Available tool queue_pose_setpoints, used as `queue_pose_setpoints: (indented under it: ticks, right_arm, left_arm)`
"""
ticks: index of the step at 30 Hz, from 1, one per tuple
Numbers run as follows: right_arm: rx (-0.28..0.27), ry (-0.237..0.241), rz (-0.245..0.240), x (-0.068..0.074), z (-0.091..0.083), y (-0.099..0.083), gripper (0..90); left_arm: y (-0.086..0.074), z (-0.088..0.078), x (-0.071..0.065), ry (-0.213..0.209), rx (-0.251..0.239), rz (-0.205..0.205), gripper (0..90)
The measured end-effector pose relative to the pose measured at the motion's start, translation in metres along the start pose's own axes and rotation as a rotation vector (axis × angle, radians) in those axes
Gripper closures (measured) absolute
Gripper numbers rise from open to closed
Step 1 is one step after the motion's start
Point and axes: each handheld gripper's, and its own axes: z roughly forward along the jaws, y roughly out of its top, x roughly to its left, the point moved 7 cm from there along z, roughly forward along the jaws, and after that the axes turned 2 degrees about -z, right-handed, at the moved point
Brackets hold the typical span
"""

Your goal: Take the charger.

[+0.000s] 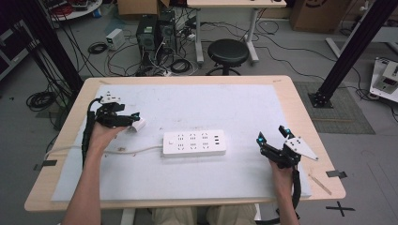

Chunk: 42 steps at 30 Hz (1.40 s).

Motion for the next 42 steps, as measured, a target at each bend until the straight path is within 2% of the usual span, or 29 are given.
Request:
queue_pose_setpoints:
  ticks: [5,10,15,20,26,29,36,42]
  right_arm:
    - [0.000,-0.001,-0.001,0.000,0.000,0.000,16.6]
    - [-0.002,0.003,-0.007,0.000,0.000,0.000,16.6]
    - [-0.001,0.003,-0.008,0.000,0.000,0.000,16.6]
    - [-0.003,0.003,-0.011,0.000,0.000,0.000,16.6]
    - [-0.001,0.003,-0.013,0.000,0.000,0.000,16.6]
    - [-0.003,0.003,-0.014,0.000,0.000,0.000,16.6]
    - [-0.002,0.002,-0.016,0.000,0.000,0.000,16.6]
    - [-0.001,-0.002,-0.016,0.000,0.000,0.000,16.6]
  left_arm:
    - [-0.013,0.016,-0.002,-0.010,0.082,0.010,24.3]
    - [-0.025,0.027,-0.002,-0.021,0.132,-0.001,24.4]
    - [-0.028,0.029,-0.002,-0.017,0.138,-0.001,24.8]
    - [-0.033,0.034,-0.001,-0.012,0.174,0.010,25.7]
    - [-0.035,0.037,-0.001,-0.009,0.178,0.006,27.9]
    - [-0.035,0.037,-0.001,-0.023,0.180,0.007,29.9]
    - [-0.034,0.035,-0.001,-0.028,0.178,0.013,41.6]
    - [-0.034,0.035,-0.001,-0.029,0.176,0.015,42.3]
